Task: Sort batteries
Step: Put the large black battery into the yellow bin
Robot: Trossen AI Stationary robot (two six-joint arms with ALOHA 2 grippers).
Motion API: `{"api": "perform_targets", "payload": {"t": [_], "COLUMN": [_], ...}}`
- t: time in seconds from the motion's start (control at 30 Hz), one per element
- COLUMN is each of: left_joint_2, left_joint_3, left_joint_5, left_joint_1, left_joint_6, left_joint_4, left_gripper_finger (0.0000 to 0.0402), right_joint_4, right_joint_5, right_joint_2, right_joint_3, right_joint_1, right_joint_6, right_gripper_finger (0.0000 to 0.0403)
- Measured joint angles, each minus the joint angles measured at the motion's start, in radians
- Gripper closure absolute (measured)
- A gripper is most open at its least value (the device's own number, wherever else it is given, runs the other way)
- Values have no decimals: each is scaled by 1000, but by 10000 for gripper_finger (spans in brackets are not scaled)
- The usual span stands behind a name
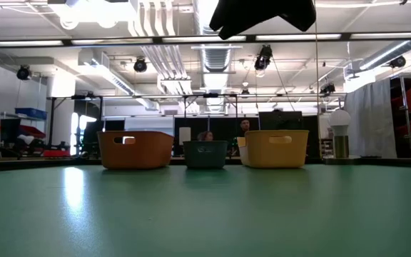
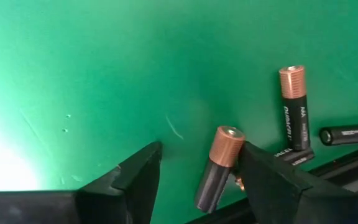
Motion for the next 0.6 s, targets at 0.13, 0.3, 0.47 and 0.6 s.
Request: {"api": "perform_targets", "payload": {"t": [0.13, 0.3, 0.47, 0.6], "left_joint_2": [-8, -5, -1, -29], "left_joint_3": [-2, -2, -2, -7], "left_joint_5": [-37, -54, -76, -174], "left_joint_1": [-2, -2, -2, 13], "left_joint_6": [0, 1, 1, -64], "left_joint_4": [-1, -19, -56, -190], "left_gripper_finger": [231, 285, 348, 380], "right_joint_4": [14, 24, 25, 14], "right_joint_5": [0, -35, -123, -87], "right_joint_2": [0, 0, -2, -3], "right_joint_3": [0, 0, 11, 56], "right_joint_1": [0, 2, 11, 21], "right_joint_6": [-2, -3, -24, -49], "right_gripper_finger": [335, 344, 351, 355]}}
